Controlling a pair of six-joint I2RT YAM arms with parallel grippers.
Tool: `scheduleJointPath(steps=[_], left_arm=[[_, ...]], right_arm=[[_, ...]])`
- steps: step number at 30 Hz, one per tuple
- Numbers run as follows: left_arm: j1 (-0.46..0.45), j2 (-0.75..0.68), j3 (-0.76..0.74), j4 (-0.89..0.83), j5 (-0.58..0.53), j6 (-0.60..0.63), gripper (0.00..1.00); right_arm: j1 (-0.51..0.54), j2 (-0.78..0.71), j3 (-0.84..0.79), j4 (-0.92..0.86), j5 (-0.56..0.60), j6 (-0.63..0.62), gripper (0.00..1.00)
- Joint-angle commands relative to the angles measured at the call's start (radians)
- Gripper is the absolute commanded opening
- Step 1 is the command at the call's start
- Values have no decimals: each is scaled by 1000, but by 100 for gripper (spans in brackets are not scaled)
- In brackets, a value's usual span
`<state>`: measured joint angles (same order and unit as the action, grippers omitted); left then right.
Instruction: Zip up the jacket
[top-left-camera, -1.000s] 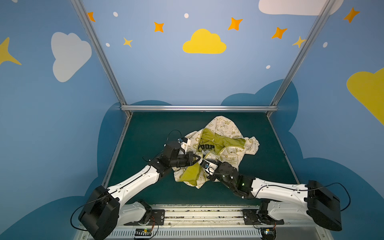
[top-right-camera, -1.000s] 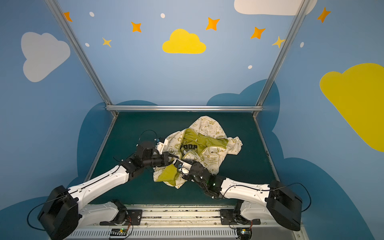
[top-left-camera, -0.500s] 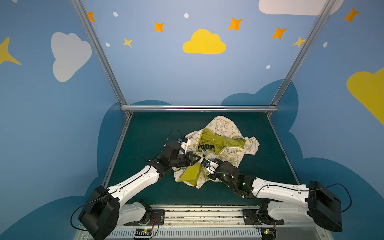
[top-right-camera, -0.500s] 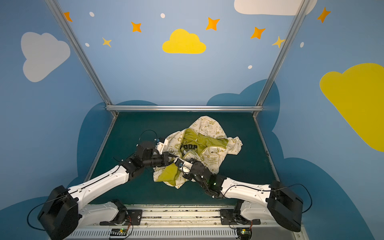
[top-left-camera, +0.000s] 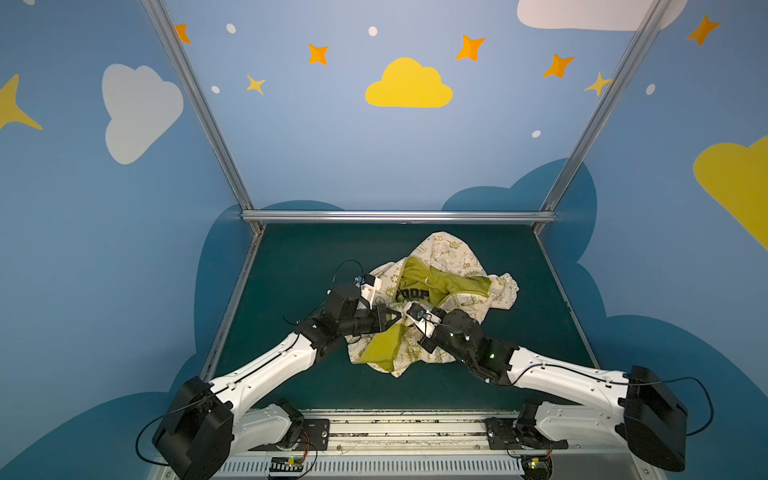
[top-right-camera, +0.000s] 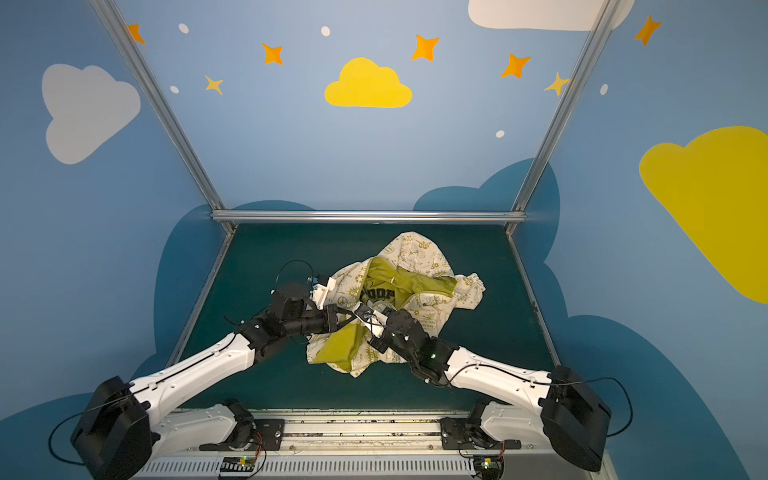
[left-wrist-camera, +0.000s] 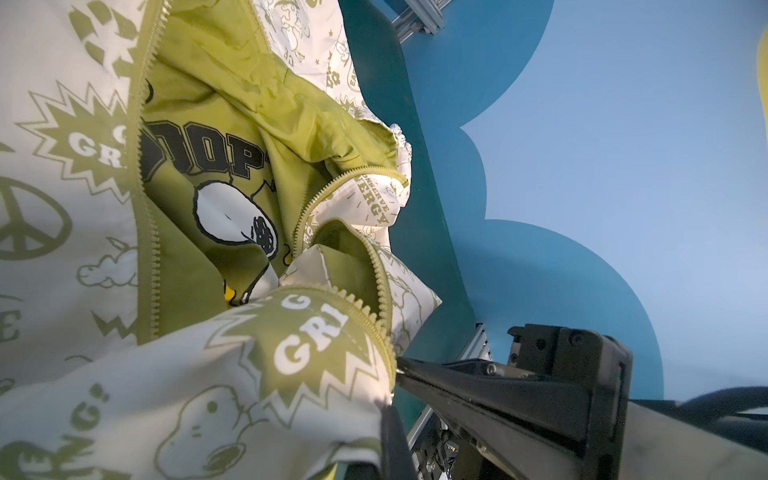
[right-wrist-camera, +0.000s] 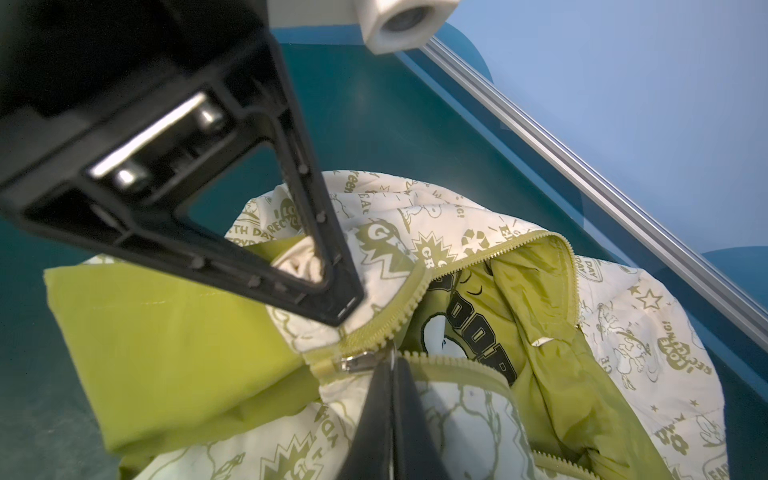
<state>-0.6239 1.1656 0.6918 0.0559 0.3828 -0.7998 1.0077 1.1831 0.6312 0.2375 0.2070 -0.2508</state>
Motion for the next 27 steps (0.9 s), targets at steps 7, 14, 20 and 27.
scheduleJointPath(steps=[7,14,20,27], left_arm=[[0,-102,15,-273,5,195,3],[10,-110,19,-345,24,200,3],[20,-158,-51,-86,143,61,3],[33,-191,-83,-64,110,27,11]], right_arm=[[-101,45,223,-409,-101,61,0],[-107,29,314,-488,-321,68,0],[-74,43,312,-491,-346,76,0],[-62,46,297,-446,-394,87,0]])
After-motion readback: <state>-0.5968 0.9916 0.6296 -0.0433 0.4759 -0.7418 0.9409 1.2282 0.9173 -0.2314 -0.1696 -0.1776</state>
